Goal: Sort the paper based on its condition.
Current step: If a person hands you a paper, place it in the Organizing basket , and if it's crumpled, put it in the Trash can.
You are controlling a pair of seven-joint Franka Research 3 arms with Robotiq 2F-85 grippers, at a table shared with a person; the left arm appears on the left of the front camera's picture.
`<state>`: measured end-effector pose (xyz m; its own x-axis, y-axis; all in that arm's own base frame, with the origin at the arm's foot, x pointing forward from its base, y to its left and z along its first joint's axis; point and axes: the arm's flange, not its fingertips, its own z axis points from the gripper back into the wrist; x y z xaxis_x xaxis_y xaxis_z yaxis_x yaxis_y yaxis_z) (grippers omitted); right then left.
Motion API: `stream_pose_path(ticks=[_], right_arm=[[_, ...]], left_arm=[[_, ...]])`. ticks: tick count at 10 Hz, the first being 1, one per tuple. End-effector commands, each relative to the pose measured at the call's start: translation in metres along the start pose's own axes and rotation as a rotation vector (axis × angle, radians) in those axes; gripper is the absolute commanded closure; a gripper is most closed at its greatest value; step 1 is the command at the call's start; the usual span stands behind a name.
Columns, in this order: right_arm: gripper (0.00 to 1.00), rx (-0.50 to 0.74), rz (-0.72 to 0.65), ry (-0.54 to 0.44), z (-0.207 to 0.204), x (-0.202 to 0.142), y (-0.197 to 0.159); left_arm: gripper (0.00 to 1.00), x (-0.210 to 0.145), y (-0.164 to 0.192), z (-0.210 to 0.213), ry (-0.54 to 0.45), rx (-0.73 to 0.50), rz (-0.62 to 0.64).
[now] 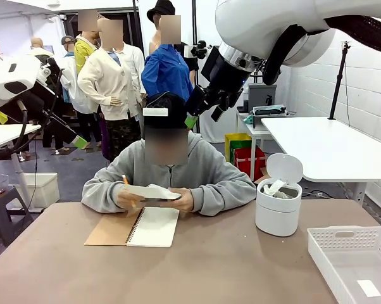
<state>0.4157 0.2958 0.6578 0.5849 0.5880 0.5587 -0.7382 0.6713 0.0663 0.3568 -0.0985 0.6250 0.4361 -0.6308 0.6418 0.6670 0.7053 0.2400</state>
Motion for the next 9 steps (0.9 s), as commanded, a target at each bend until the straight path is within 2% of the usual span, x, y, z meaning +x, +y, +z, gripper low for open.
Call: stream_pose_path(ticks=[1,9], right_arm=[[0.00,-0.001,-0.010,-0.006,0.0011,0.0003,-0.0002],[0.00,-0.001,-0.010,-0.006,0.0011,0.0003,-0.0002]], left_arm=[[0.00,-0.0007,0.0012,0.0001,0.000,0.001,0.002],[0.00,-0.0007,0.0012,0.0001,0.000,0.001,0.002]])
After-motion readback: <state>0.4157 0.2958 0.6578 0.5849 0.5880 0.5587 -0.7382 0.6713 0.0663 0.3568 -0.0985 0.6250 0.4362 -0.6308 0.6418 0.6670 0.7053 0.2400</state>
